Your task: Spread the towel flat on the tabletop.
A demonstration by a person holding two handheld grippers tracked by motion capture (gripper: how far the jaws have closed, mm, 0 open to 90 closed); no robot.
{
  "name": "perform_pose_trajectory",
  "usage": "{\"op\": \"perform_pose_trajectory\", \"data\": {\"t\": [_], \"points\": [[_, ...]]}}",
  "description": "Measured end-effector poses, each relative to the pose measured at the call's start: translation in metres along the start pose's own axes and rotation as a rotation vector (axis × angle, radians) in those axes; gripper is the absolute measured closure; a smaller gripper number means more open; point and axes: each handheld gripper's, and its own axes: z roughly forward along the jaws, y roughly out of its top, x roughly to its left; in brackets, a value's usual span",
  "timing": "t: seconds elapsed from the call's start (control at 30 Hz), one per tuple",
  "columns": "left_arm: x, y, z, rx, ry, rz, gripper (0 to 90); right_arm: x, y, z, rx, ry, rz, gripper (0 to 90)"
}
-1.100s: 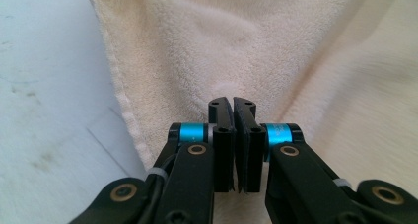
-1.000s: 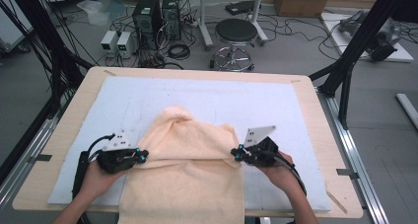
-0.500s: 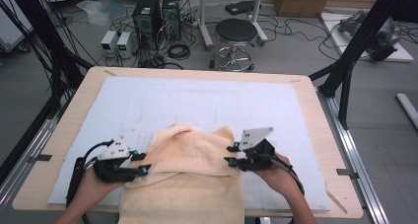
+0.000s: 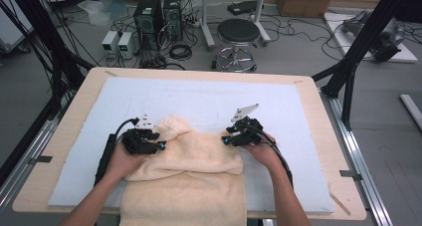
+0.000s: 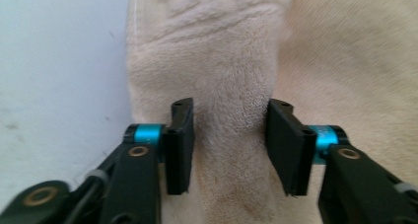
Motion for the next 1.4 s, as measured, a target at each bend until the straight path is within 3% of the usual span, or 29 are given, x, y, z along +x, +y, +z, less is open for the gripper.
{"op": "perform_pose_trajectory", "data": {"t": [0.1,0.17,0.2,0.3,0.43,0.5,0.6,0.7,0.8,0.87,1.07,1.13,1.2,1.27,1.33,1.4], "points": [[0.001,-0.001,-0.001,-0.012,-0.001,0.001,68.7,-0.001,-0.001,0.001,0.003,0.035,0.018,73.8],[0.0,-0.002,-0.002,-0.006,-0.007,0.016,80.8,0.002,0.0,0.002,0.026,0.059,0.004,87.1],[-0.002,-0.001,-0.003,-0.003,-0.001,0.015,82.6,0.005,0.001,0.002,0.037,0.055,-0.01,88.5],[-0.004,-0.004,-0.011,-0.025,0.021,0.014,84.0,0.011,0.003,-0.005,0.05,0.056,-0.035,89.5],[-0.01,-0.017,-0.028,-0.058,-0.006,-0.005,84.1,0.023,0.001,-0.026,0.039,0.054,-0.062,89.6],[-0.015,-0.026,-0.038,-0.061,0.009,-0.003,84.0,0.035,-0.001,-0.036,0.021,0.058,-0.094,90.0],[-0.016,-0.038,-0.052,-0.062,-0.046,-0.034,83.1,0.053,-0.015,-0.039,0.072,0.081,-0.126,89.8],[-0.018,-0.04,-0.063,-0.1,-0.055,-0.028,75.0,0.06,-0.026,-0.046,0.031,0.076,-0.114,86.5],[-0.016,-0.028,-0.066,-0.115,-0.031,0.014,66.4,0.056,-0.018,-0.052,-0.032,0.032,-0.103,75.5],[-0.014,-0.017,-0.064,-0.144,-0.027,0.015,63.1,0.052,-0.007,-0.051,-0.044,0.013,-0.113,72.2],[-0.003,0.016,-0.048,-0.198,-0.025,0.03,57.4,0.031,0.025,-0.03,-0.078,-0.052,-0.131,59.3],[0.001,0.022,-0.037,-0.19,-0.037,0.035,53.6,0.021,0.031,-0.018,-0.079,-0.059,-0.133,57.2],[0.005,0.025,-0.025,-0.15,-0.067,0.029,50.1,0.011,0.034,-0.008,-0.076,-0.05,-0.117,55.8],[0.011,0.024,-0.013,-0.11,-0.1,0.01,46.0,0.003,0.034,0.002,-0.064,-0.018,-0.097,54.6],[0.016,0.021,-0.003,-0.059,-0.131,-0.019,42.4,-0.004,0.031,0.013,-0.016,-0.002,-0.088,54.2],[0.018,0.019,0.003,-0.025,-0.161,-0.027,45.7,-0.008,0.027,0.023,0.03,0.041,-0.067,57.6]]}}
